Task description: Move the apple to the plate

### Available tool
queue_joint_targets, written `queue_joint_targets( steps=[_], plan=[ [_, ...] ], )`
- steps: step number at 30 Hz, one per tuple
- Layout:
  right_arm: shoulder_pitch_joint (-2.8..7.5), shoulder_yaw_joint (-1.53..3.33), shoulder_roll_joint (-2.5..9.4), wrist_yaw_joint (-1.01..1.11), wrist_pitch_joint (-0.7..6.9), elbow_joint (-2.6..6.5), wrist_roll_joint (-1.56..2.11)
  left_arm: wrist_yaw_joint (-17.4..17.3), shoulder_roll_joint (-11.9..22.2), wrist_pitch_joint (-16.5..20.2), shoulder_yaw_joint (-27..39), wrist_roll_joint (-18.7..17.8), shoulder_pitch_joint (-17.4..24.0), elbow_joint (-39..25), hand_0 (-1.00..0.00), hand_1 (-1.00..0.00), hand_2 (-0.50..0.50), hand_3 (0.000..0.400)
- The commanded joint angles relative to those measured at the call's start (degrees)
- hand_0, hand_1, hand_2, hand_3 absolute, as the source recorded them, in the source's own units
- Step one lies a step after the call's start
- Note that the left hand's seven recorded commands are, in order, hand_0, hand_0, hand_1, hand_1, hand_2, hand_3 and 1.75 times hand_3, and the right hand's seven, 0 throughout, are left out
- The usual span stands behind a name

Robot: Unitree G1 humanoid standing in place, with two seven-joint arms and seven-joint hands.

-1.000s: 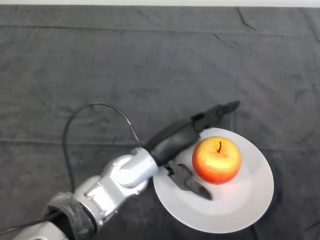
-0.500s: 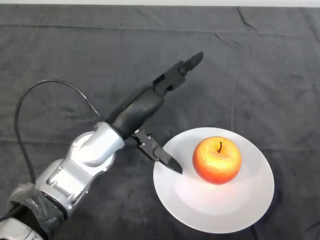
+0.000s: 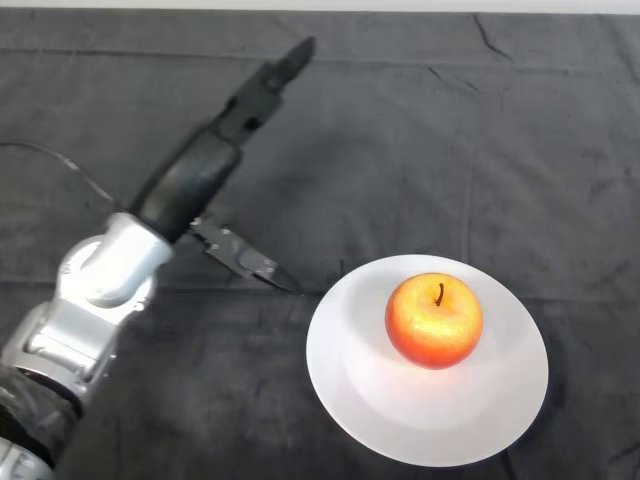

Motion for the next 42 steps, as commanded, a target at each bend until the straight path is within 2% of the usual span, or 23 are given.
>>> queue_joint_targets(
  steps=[1, 8, 10, 20, 32, 42],
  plan=[
    [2.46, -0.76, -0.26, 0.45, 0.39, -0.4, 0.5, -0.5, 3.2, -2.0, 2.4, -1.7, 1.4, 2.7, 0.0, 0.0, 0.0, 0.0],
    [2.36, -0.74, -0.26, 0.44, 0.34, -0.22, 0.47, -0.5, 5.1, -5.0, 6.4, -1.8, 0.8, 9.2, 0.0, -0.03, 0.01, 0.011],
    [2.32, -0.73, -0.26, 0.43, 0.32, -0.15, 0.45, 0.0, 5.3, -5.4, 7.2, -1.4, 0.4, 10.9, 0.0, 0.0, 0.0, 0.0],
    [2.12, -0.69, -0.24, 0.39, 0.18, 0.22, 0.4, 0.9, 7.0, -7.7, 11.0, -0.7, -0.6, 18.1, 0.0, 0.0, 0.0, 0.0],
    [1.89, -0.63, -0.22, 0.32, -0.01, 0.68, 0.34, 0.5, 9.6, -9.3, 15.2, -1.4, -0.8, 23.8, 0.0, 0.0, 0.0, 0.0],
    [1.72, -0.59, -0.21, 0.27, -0.18, 1.02, 0.3, 0.2, 12.8, -10.1, 19.2, -2.9, 1.0, 27.1, 0.0, 0.0, 0.0, 0.0]
  ],
)
